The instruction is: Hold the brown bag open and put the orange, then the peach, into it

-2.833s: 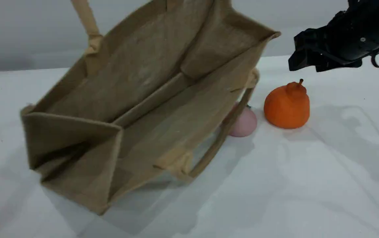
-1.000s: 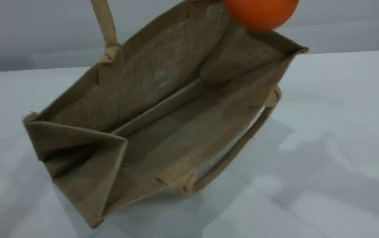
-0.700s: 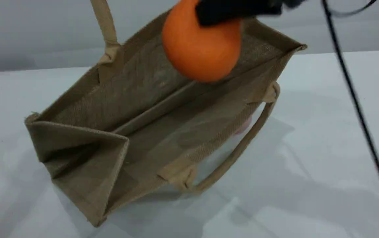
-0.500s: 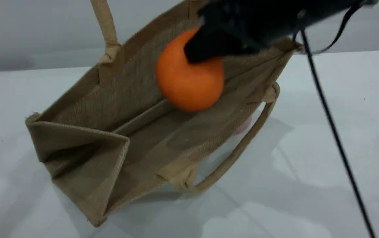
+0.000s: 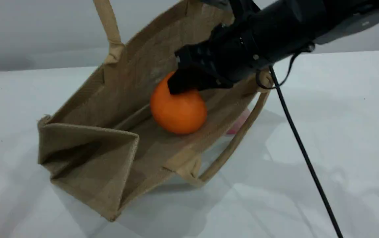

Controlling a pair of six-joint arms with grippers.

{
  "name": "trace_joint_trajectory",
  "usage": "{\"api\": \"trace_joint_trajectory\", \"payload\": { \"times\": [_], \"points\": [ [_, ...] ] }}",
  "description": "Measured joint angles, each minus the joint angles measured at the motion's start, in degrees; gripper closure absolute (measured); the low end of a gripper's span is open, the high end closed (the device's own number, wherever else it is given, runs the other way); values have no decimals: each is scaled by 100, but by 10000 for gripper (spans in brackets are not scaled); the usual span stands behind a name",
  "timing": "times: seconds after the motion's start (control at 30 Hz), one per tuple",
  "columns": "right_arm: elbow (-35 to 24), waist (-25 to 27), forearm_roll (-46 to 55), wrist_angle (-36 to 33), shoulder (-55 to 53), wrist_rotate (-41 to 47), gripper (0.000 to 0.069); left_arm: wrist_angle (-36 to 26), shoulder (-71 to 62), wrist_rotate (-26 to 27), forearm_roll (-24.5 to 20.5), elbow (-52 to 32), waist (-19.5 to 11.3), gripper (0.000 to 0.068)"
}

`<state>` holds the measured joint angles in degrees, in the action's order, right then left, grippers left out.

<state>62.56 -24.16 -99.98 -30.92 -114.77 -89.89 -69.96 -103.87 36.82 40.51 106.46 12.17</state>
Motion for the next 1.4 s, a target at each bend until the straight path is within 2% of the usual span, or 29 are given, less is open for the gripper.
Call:
{"api": "trace_joint_trajectory", "payload": {
  "times": [0.27, 0.37, 0.5, 0.57, 0.73, 0.87, 1.07, 1.2, 1.4],
  "points": [
    [35, 8, -6, 63, 50, 0, 268, -4, 0, -5, 0, 0, 0, 603],
    [18, 33, 0, 294, 239, -5, 218, -11, 0, 49, 0, 0, 0, 603],
    [12, 198, 529, 885, 709, -5, 206, -11, 58, 157, -23, 0, -6, 603],
    [11, 369, 1096, 1083, 1024, 41, 206, -11, 137, 207, -23, 0, -60, 603],
    [6, 1089, 2291, 1089, 1662, 958, 205, -12, 280, 200, -49, 0, -177, 603],
    [-146, 1761, 2752, 1094, 1624, 1439, 205, -12, 355, 195, -82, 0, -197, 603],
    [-389, 2386, 2498, 1207, 1144, 1515, 205, -6, 369, 177, -123, 0, -250, 603],
    [-384, 2347, 2194, 1173, 590, 1254, 205, -6, 369, 173, -105, 0, -250, 603],
    [-384, 2347, 1168, 1161, -225, 522, 205, -6, 375, 123, -105, 0, -250, 603]
  ]
}}
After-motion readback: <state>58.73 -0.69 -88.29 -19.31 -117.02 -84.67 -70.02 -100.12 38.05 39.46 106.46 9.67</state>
